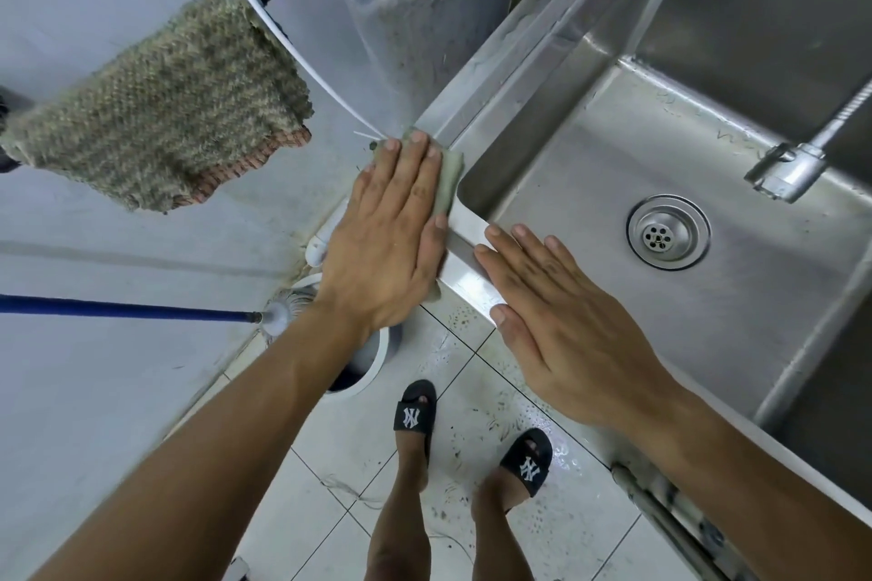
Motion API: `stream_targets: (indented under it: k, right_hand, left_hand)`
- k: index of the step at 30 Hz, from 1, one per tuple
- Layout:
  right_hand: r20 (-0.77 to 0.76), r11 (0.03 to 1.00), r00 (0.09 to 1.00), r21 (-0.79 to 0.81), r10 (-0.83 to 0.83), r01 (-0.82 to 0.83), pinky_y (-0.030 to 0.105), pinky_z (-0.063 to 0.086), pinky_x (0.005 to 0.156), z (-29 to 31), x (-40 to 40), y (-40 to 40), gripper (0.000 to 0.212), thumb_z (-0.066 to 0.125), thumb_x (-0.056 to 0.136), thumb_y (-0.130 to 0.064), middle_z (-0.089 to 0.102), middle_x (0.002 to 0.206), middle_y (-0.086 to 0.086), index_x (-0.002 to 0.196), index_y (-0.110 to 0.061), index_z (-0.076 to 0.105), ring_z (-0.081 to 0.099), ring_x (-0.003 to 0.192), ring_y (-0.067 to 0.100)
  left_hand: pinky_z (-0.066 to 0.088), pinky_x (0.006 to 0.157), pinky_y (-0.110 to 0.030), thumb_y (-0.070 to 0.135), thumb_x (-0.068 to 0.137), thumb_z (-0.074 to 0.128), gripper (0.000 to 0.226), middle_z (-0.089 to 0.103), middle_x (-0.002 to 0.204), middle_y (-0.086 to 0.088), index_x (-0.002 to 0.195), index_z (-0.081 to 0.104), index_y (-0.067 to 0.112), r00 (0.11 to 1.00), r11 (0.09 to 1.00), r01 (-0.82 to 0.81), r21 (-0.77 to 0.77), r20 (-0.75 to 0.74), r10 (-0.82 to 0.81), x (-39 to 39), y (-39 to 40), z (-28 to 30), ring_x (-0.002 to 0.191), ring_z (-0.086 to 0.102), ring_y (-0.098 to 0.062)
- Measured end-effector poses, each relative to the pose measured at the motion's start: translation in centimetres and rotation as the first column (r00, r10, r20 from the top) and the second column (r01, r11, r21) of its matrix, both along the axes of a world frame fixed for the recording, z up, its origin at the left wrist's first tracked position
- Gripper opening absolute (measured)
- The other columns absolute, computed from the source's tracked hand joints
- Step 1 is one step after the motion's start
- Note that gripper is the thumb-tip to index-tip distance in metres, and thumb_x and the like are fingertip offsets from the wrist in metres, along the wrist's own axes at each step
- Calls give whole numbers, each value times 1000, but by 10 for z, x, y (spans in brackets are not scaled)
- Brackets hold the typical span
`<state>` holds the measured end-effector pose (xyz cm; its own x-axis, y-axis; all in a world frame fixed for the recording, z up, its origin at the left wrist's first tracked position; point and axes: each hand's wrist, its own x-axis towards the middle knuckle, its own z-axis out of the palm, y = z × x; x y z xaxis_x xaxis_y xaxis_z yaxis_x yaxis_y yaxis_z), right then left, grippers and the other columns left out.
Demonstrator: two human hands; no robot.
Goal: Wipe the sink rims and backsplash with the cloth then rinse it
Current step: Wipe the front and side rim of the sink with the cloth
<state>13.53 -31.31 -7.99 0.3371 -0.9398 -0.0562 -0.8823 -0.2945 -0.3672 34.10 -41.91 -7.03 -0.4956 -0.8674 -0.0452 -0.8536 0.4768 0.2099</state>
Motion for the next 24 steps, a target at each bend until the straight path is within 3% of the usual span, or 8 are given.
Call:
stream_targets:
  k: [6,13,19,24]
  right_hand:
    - [2,1000,1000,4,-4,4,41,13,131,0,0,-2,57,23,111,-35,14,173,2,163,-13,25,5,161,15]
    - [2,1000,1000,1,-7,7,42,18,130,0,1,1,57,21,111,-36,15,173,4,163,-13,25,7,161,16]
    - [24,1000,1000,1,-8,8,44,21,129,-1,-1,-2,56,22,111,-35,15,173,3,163,-13,26,9,160,16]
    - [38,1000,999,1,-6,6,43,21,129,-1,-1,-2,56,25,111,-34,16,173,2,163,-14,24,9,160,16]
  left_hand:
    - [-2,130,-39,42,109,14,62,-3,175,2,167,5,21,993,990,120,76,5,-121,-3,-42,8,160,-9,-18]
    - [-6,130,-39,46,108,12,66,-7,174,-3,166,4,15,968,970,235,61,70,-239,2,-39,9,160,-14,-21]
    - [-6,130,-37,43,108,13,65,-11,174,2,166,-2,18,929,926,350,142,70,-362,-20,-90,14,159,-17,-19]
    - [2,131,-46,42,108,12,66,-7,174,-4,166,1,14,913,916,389,101,90,-398,-46,-115,13,160,-11,-25]
